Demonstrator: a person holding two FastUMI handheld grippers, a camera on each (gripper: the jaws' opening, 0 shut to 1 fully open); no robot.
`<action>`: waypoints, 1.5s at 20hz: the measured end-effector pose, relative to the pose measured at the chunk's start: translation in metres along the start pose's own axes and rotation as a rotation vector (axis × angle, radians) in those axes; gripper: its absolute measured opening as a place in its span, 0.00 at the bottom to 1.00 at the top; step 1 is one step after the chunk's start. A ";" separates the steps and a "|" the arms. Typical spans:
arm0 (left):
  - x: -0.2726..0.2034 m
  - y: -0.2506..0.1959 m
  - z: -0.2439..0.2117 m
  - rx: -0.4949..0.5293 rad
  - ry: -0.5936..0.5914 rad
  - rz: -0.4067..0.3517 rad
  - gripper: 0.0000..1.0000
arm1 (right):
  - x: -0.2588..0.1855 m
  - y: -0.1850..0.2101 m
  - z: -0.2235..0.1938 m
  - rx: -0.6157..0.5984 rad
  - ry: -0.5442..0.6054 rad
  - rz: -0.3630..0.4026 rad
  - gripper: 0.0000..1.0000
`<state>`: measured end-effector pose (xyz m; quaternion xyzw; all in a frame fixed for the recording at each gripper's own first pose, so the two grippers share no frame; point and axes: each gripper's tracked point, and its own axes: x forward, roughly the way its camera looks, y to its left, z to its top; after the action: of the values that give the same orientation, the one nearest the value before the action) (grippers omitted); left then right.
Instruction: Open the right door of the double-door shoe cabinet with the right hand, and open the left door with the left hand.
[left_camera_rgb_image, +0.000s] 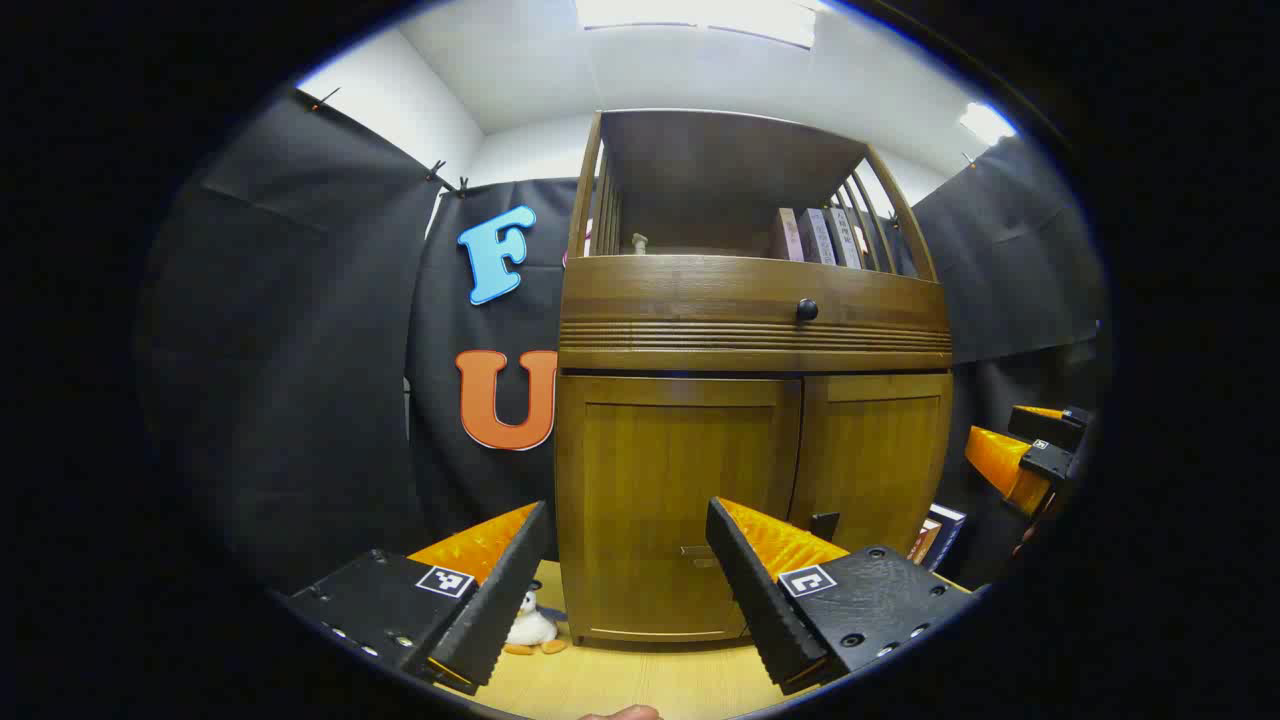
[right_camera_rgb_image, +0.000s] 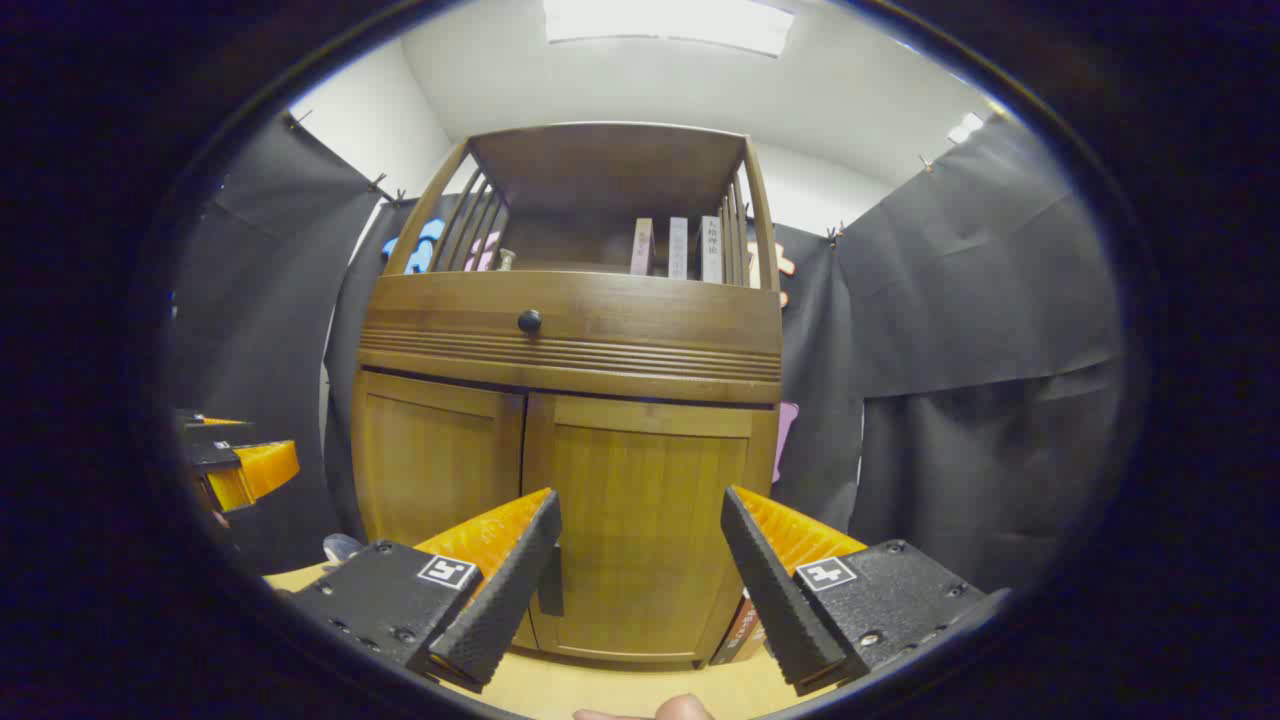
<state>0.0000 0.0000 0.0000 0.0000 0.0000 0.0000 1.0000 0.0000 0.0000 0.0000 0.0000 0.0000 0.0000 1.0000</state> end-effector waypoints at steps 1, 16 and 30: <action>-0.001 0.000 0.000 0.007 0.000 0.006 0.94 | 0.000 0.000 -0.003 0.002 0.007 0.005 1.00; -0.003 0.004 0.007 0.056 -0.040 0.050 0.95 | 0.013 0.014 -0.018 0.012 0.039 0.044 1.00; -0.008 0.011 -0.001 0.071 -0.010 0.146 0.95 | 0.066 0.058 -0.091 0.012 0.206 0.098 1.00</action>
<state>-0.0076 0.0113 -0.0006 0.0357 -0.0052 0.0730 0.9967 0.0657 0.0576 -0.0912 0.0060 0.1028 0.0487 0.9935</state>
